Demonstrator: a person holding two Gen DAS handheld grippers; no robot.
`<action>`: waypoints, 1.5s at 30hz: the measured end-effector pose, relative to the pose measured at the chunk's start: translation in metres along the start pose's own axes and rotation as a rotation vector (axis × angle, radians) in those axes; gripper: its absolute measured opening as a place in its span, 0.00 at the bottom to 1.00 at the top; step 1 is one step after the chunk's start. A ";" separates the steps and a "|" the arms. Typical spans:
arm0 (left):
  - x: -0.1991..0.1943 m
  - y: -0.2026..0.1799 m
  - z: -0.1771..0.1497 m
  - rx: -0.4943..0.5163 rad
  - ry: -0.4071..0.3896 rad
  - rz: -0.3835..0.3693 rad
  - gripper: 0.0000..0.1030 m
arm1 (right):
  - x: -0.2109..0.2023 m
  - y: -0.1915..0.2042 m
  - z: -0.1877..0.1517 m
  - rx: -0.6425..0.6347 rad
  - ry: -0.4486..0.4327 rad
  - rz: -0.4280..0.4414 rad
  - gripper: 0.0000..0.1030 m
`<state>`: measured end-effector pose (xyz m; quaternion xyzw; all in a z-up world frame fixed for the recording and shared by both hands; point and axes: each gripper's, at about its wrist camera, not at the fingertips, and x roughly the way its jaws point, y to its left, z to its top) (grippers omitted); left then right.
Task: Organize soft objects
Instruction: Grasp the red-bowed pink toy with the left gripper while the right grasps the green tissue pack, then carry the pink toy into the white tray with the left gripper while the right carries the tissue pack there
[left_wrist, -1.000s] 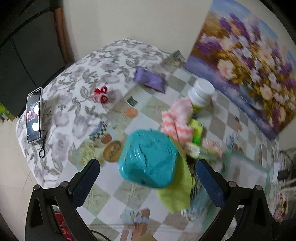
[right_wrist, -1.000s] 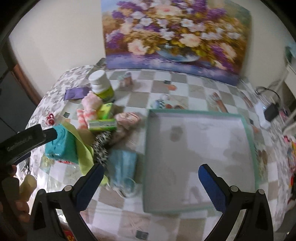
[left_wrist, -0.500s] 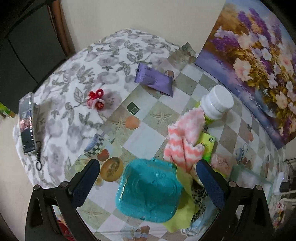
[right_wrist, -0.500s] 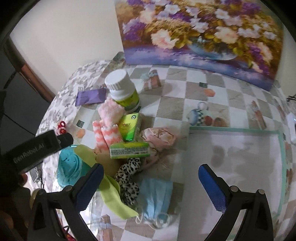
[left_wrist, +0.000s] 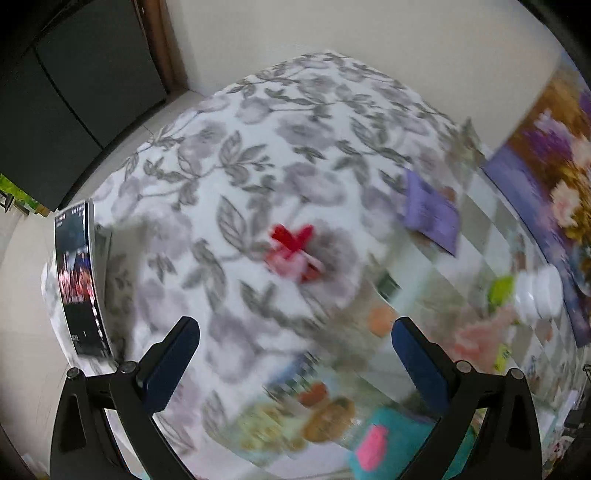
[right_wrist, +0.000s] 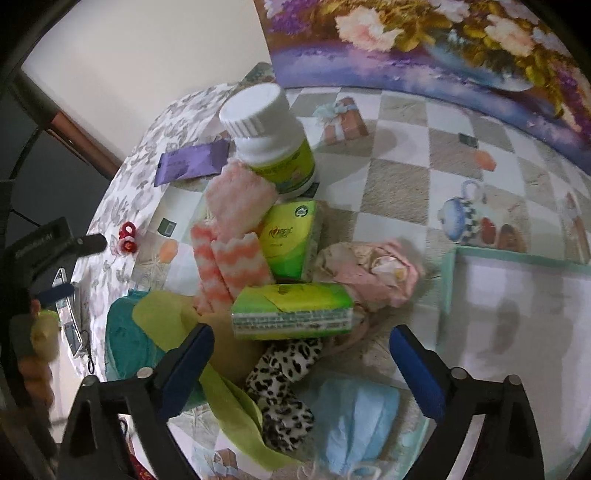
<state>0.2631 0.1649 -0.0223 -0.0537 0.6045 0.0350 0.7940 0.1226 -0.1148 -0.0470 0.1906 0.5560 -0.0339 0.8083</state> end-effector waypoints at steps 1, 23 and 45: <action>0.004 0.005 0.005 -0.001 0.006 -0.011 1.00 | 0.003 0.000 0.000 0.005 0.006 0.009 0.85; 0.075 0.007 0.045 0.041 0.080 -0.096 0.37 | 0.011 0.005 0.002 0.014 0.005 0.034 0.64; -0.102 -0.040 -0.051 0.018 -0.086 -0.271 0.33 | -0.076 -0.014 -0.012 0.115 -0.139 0.108 0.63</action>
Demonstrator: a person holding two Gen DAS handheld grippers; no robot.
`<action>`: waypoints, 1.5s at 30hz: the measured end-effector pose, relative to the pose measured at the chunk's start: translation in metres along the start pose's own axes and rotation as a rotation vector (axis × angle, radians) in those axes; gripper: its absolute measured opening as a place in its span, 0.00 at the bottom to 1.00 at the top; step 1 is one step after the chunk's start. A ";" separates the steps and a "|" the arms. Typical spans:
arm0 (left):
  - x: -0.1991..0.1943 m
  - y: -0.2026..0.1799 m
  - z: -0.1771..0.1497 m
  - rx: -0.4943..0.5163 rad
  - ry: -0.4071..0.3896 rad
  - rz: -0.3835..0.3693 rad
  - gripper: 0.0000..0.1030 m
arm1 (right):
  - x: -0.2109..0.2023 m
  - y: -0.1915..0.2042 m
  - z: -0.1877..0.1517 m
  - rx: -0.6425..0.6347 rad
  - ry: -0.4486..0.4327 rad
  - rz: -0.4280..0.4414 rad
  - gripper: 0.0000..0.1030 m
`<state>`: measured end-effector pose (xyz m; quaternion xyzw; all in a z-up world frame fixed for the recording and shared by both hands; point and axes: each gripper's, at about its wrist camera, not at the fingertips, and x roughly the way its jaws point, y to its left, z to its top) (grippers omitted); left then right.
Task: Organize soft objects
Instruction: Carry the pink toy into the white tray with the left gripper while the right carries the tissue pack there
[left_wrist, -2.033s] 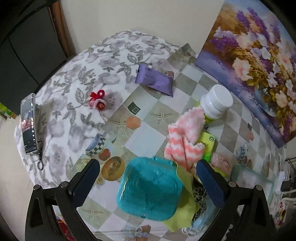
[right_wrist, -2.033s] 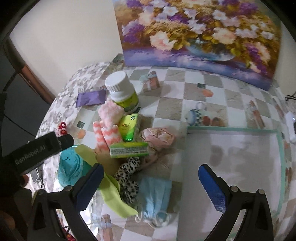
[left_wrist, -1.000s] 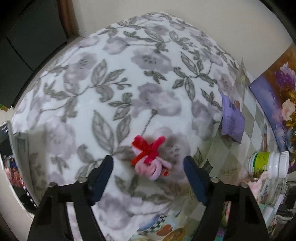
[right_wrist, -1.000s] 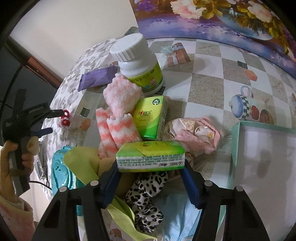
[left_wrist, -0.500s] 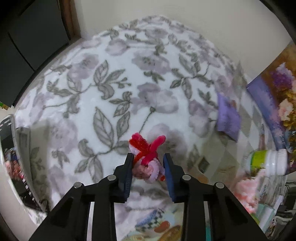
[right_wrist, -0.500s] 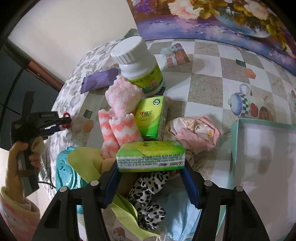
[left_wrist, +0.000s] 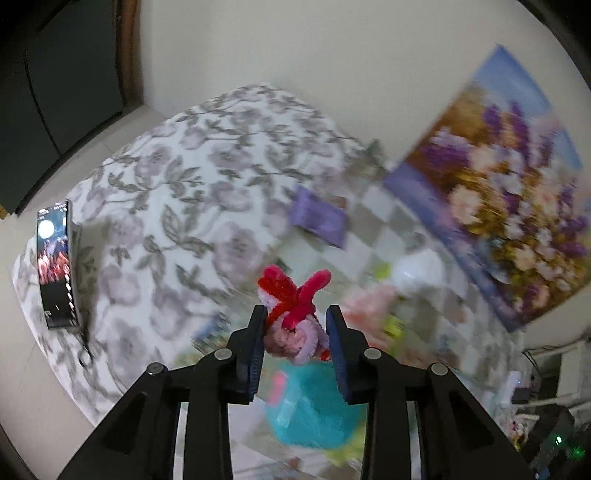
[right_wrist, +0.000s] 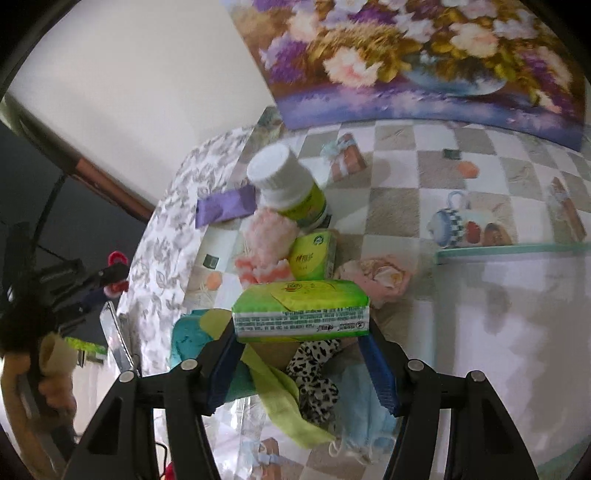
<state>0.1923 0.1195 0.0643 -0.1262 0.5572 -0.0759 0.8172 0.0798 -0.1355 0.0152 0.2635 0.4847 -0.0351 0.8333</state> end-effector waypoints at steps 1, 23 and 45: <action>-0.004 -0.011 -0.007 0.012 -0.004 -0.016 0.33 | -0.007 -0.003 0.000 0.001 -0.009 -0.025 0.64; 0.029 -0.185 -0.167 0.416 0.164 -0.078 0.35 | -0.109 -0.205 -0.030 0.446 -0.099 -0.403 0.64; 0.092 -0.243 -0.234 0.585 0.269 -0.045 0.84 | -0.092 -0.267 -0.053 0.595 0.013 -0.426 0.65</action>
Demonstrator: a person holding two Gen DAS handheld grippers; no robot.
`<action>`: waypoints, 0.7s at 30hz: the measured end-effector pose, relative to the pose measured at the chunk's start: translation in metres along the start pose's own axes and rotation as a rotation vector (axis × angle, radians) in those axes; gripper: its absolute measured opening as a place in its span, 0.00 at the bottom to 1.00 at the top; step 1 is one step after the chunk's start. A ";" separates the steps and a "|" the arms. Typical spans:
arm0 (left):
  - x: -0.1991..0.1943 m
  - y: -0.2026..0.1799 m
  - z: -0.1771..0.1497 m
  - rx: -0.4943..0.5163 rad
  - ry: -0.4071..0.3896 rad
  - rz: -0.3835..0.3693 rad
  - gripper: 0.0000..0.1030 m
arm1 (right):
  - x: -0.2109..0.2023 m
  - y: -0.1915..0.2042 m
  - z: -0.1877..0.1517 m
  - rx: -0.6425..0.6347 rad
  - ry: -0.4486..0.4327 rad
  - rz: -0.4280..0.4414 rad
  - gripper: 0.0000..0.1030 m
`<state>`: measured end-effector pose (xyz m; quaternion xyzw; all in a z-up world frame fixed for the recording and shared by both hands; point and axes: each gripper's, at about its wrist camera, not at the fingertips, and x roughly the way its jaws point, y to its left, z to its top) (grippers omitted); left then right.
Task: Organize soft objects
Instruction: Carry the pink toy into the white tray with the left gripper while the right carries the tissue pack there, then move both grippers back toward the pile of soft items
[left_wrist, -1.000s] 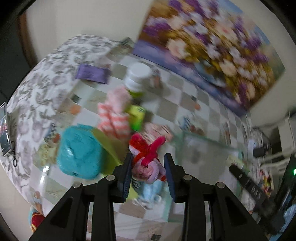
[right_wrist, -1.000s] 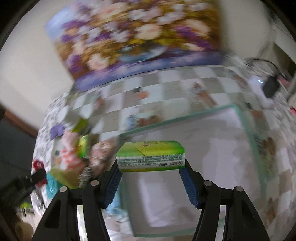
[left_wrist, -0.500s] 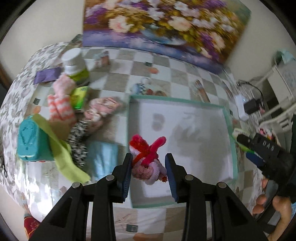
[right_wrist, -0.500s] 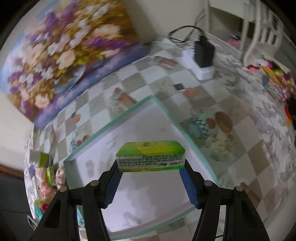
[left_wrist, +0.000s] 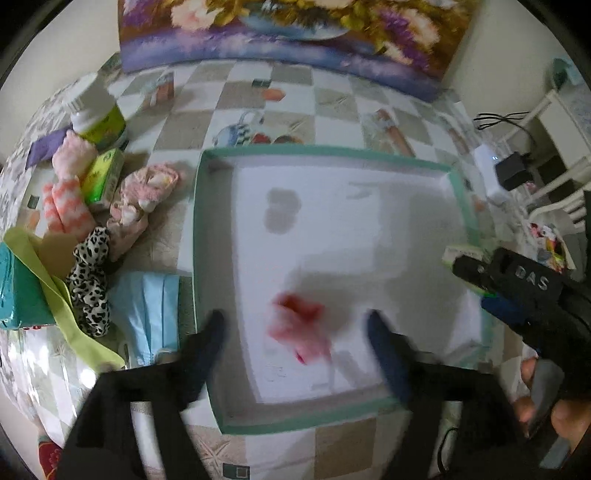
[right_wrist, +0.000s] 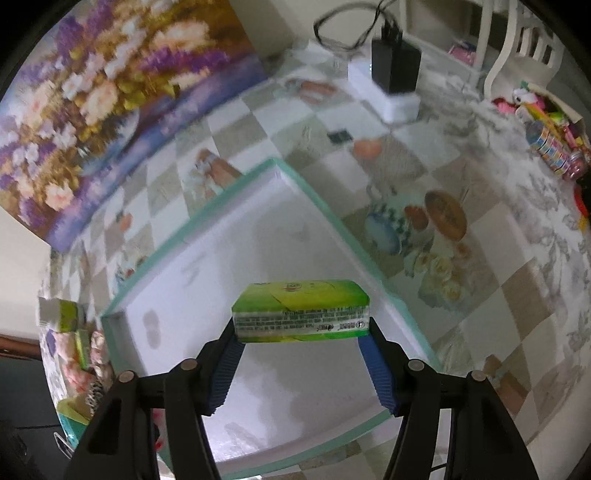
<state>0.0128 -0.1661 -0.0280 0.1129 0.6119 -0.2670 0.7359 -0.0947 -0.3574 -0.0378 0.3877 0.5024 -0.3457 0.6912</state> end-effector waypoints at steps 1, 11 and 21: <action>0.003 0.000 0.000 -0.001 0.003 0.005 0.84 | 0.003 0.000 0.000 0.001 0.011 -0.011 0.66; 0.019 0.003 0.000 -0.009 0.059 0.020 0.94 | 0.013 0.009 0.001 -0.027 0.030 -0.122 0.98; 0.005 0.006 -0.003 -0.026 0.070 0.002 0.95 | -0.011 0.007 0.007 -0.012 -0.047 -0.153 1.00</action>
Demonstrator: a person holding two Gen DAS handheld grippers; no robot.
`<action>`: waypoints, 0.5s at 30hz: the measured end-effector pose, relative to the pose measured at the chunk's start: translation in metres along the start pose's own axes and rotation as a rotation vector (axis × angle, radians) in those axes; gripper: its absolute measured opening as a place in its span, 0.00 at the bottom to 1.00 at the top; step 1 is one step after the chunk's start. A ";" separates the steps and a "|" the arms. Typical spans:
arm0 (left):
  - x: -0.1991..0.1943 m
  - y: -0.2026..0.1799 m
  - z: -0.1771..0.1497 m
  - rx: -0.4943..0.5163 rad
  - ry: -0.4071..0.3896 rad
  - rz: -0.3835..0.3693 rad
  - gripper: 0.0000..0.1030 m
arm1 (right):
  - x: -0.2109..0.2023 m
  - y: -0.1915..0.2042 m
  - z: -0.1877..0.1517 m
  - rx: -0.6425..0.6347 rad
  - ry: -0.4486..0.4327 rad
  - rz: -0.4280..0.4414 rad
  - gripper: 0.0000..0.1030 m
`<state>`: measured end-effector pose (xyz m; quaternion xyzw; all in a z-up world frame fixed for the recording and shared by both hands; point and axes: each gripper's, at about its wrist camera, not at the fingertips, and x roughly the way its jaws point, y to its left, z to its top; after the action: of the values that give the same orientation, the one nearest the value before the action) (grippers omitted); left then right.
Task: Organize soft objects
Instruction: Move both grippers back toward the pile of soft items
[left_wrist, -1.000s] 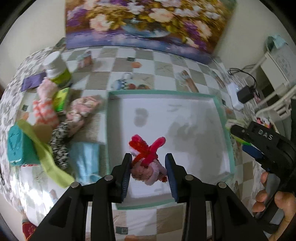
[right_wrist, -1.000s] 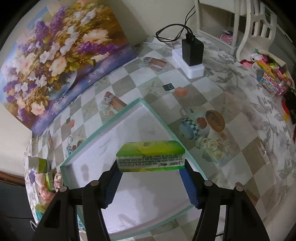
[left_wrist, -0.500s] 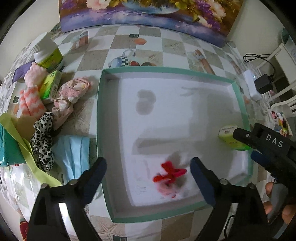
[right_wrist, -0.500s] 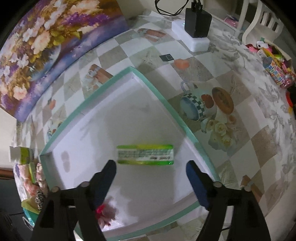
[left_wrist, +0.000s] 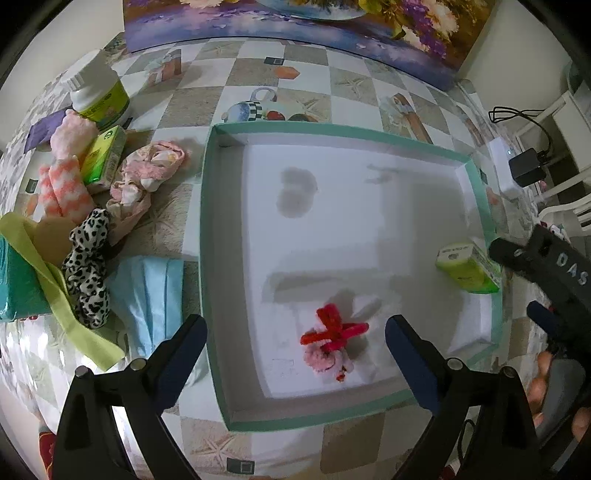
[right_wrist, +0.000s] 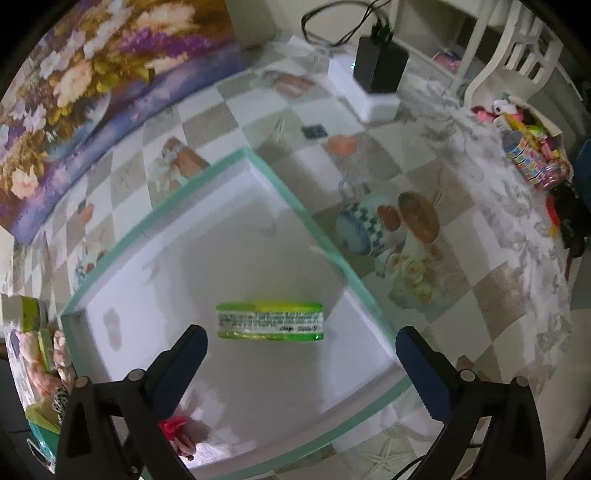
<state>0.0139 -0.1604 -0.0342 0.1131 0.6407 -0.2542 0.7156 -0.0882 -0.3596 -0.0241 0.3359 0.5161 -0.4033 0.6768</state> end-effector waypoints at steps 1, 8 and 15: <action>-0.002 0.001 -0.001 -0.006 0.003 -0.006 0.95 | -0.006 -0.002 0.000 0.005 -0.016 0.000 1.00; -0.028 0.025 -0.003 -0.097 -0.019 -0.023 0.95 | -0.038 -0.005 0.001 0.019 -0.096 0.017 1.00; -0.048 0.061 -0.006 -0.199 -0.068 0.002 0.95 | -0.036 0.018 -0.007 -0.050 -0.070 0.058 1.00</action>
<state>0.0377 -0.0957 0.0020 0.0333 0.6380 -0.1922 0.7450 -0.0802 -0.3383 0.0102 0.3194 0.4922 -0.3819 0.7141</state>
